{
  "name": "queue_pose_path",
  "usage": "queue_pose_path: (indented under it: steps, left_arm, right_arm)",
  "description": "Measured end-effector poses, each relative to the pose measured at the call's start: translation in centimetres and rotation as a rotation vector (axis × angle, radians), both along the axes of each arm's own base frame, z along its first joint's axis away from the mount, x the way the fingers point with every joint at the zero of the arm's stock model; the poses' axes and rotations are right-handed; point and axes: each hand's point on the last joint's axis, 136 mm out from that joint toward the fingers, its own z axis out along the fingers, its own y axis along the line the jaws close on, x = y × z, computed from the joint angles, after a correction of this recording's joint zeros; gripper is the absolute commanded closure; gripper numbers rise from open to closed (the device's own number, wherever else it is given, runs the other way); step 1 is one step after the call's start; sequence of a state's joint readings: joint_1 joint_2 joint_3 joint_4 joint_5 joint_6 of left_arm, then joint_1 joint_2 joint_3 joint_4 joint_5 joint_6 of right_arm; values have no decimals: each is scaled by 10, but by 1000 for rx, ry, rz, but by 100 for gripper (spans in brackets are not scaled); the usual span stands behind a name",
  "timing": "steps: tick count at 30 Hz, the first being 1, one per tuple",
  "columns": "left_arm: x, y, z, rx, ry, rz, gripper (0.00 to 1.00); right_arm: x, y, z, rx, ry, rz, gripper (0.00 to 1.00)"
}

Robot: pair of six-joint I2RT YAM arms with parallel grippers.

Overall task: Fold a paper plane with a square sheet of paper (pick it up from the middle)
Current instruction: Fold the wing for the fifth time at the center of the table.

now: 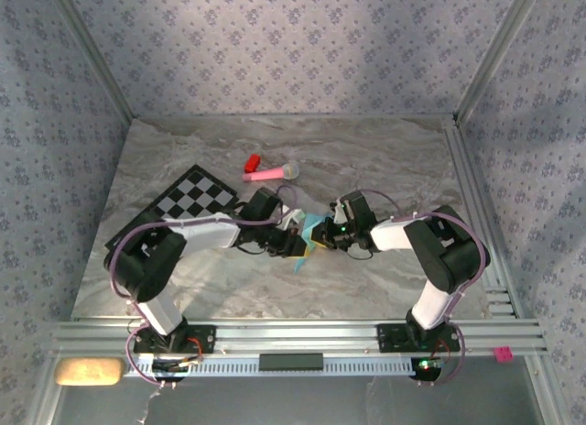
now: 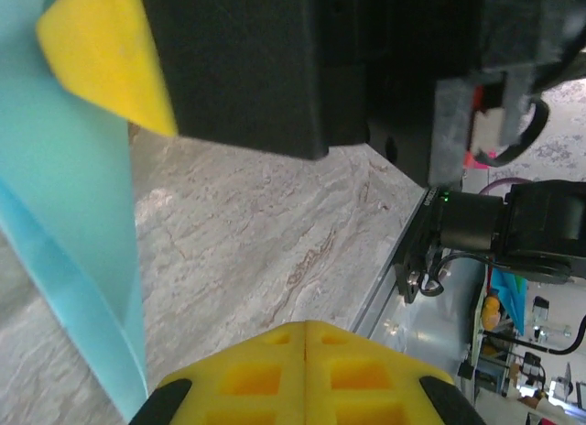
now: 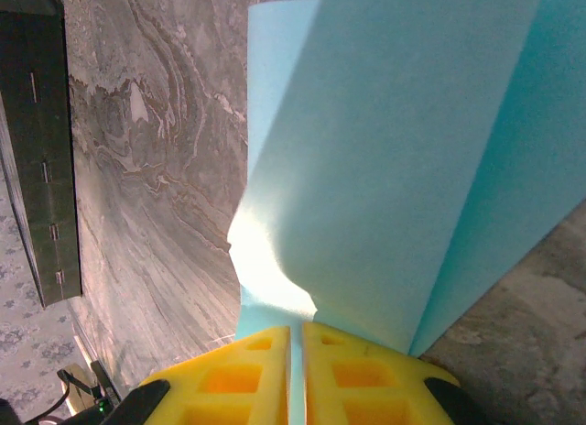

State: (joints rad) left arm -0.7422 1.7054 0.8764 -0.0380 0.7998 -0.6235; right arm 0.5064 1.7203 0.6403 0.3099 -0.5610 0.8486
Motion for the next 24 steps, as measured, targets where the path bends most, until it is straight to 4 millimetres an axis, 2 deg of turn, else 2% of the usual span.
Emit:
queue_pose_path:
  steps: [5,9,24]
  left_arm:
    - [-3,-7,-17,50,22,-27,93]
    - [-3,-4,-31,102,22,-28,93]
    - [-5,10,-57,187,13,-13,94]
  right_arm:
    - [0,0,0,0,0,0,87]
    - [0,0,0,0,0,0,87]
    - [0,0,0,0,0,0,87]
